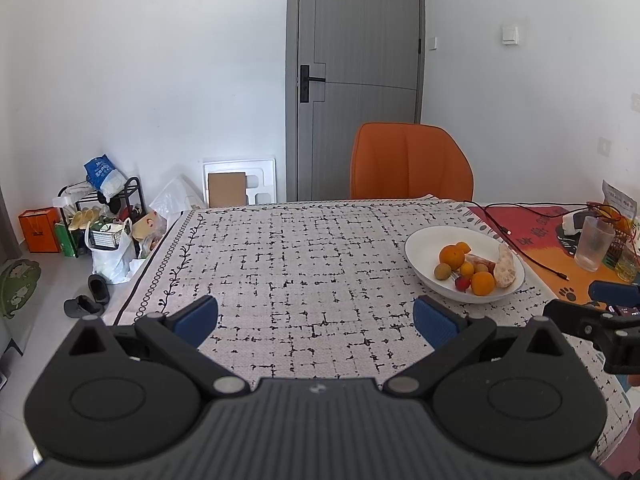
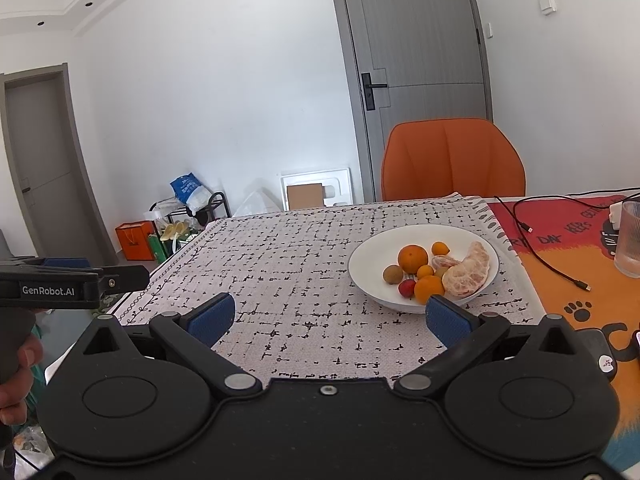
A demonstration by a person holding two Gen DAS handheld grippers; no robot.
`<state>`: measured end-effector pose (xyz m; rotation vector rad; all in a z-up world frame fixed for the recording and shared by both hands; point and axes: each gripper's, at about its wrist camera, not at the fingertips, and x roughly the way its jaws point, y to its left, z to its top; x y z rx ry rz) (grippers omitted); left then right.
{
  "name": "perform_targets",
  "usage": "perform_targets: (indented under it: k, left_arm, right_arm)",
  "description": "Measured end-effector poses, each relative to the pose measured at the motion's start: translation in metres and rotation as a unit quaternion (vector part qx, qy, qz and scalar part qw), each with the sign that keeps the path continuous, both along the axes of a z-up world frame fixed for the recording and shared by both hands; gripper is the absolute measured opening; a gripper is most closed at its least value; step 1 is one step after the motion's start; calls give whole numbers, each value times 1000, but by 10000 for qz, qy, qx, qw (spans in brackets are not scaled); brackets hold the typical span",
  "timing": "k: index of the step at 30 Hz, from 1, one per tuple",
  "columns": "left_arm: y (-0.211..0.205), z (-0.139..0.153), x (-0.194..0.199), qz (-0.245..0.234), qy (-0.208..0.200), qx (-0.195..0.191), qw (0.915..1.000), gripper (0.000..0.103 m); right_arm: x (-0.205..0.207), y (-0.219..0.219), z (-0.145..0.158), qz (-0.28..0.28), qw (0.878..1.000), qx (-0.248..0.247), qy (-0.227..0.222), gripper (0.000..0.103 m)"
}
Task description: Organize fruits
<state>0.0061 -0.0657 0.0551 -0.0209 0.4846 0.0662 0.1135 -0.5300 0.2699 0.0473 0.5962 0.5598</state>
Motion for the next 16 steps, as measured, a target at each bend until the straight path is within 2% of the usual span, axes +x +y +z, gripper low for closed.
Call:
perform_targets:
  k: [16]
  left_arm:
    - [-3,-3,0,-50,40,91,9999,103]
  right_arm:
    - [2,0,-3,-13,10000,14,71,103]
